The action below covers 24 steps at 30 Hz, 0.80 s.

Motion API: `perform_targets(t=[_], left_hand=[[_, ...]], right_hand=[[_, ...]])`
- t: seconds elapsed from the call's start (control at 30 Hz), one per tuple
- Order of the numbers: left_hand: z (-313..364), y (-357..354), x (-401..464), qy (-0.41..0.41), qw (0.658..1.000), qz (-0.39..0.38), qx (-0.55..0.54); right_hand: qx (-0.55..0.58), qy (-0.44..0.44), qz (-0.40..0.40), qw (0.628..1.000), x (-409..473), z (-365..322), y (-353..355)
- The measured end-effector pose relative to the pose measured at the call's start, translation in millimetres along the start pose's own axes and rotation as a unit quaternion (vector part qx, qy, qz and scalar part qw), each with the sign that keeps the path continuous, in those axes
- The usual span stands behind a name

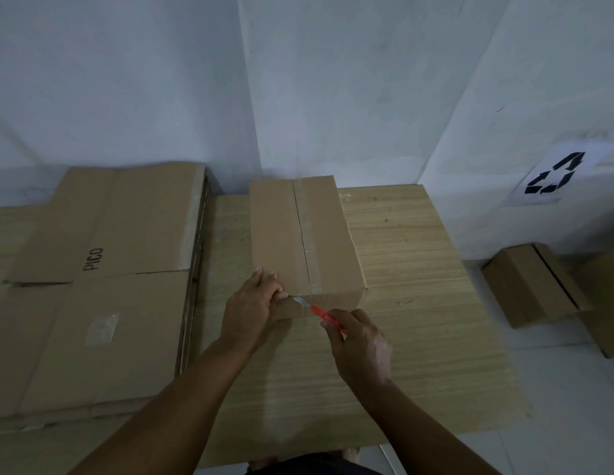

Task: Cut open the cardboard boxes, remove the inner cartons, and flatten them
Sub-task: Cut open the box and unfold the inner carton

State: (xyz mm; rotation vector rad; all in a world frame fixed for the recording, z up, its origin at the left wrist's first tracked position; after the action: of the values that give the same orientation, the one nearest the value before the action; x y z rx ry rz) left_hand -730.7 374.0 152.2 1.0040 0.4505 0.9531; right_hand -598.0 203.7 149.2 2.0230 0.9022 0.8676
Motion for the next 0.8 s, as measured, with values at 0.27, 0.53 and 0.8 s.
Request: perform_targets(t=[0.27, 0.53, 0.8], left_hand=[[1.3, -1.9, 0.5, -0.005, 1.0, 0.0, 0.008], [2.8, -3.4, -1.7, -0.04, 0.997, 0.043, 0.042], [9.0, -9.5, -3.4, -0.055, 0.993, 0.088, 0.054]], right_hand=[[-0.03, -0.014, -0.012, 0.999, 0.7, -6.7, 6.5], [-0.064, 0.007, -0.034, 0.997, 12.5, -12.0, 13.4], [-0.086, 0.008, -0.009, 0.996, 12.5, 21.1, 38.3]])
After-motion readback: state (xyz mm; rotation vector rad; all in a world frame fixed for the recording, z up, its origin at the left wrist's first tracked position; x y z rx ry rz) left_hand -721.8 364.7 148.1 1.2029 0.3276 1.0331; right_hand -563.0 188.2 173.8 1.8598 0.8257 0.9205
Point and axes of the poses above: each hand's wrist, its own x-axis towards the middle knuckle, its own y-axis out of the back of the hand, z = x × y, the point moved 3 cm from there along x, towards the middle knuckle, and after that the axes turned 10 degrees about y, right-handed, at the moved point
